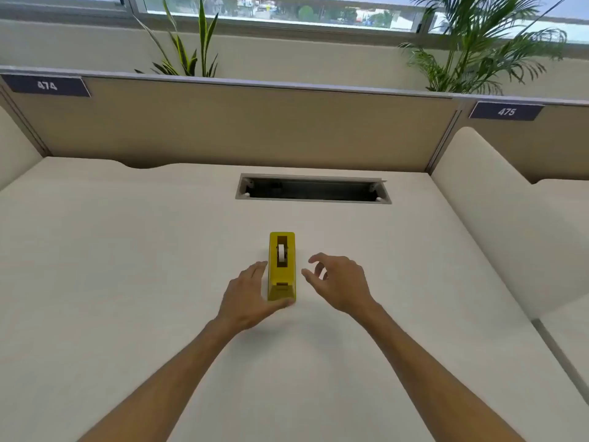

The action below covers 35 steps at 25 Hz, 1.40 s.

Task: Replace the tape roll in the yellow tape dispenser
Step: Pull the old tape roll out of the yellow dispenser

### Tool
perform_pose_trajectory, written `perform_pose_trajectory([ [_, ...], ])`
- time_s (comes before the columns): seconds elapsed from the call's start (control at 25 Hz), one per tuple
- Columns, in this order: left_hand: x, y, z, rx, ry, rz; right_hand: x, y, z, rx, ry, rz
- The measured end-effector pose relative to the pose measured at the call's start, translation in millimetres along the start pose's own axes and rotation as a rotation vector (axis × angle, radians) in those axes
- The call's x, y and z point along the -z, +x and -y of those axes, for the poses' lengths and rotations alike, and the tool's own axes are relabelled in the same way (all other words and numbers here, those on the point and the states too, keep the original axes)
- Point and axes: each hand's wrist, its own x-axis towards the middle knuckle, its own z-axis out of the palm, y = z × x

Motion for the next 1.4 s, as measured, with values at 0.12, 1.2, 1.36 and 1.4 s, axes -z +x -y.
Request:
perform_pose_trajectory([
  [0.12, -14, 1, -4, -0.017, -0.036, -0.044, -10, 6, 5, 0.029, 0.011, 0.033],
  [1.2, -57, 2, 8, -0.018, -0.247, -0.201, -39, 73, 26, 0.131, -0.097, 0.140],
  [1.36, -58, 1, 10, -0.030, -0.261, -0.200, -36, 73, 28, 0.130, -0.061, 0.130],
  [1.4, -59, 1, 12, -0.041, -0.264, -0.191, -36, 72, 28, 0.129, -0.051, 0.126],
])
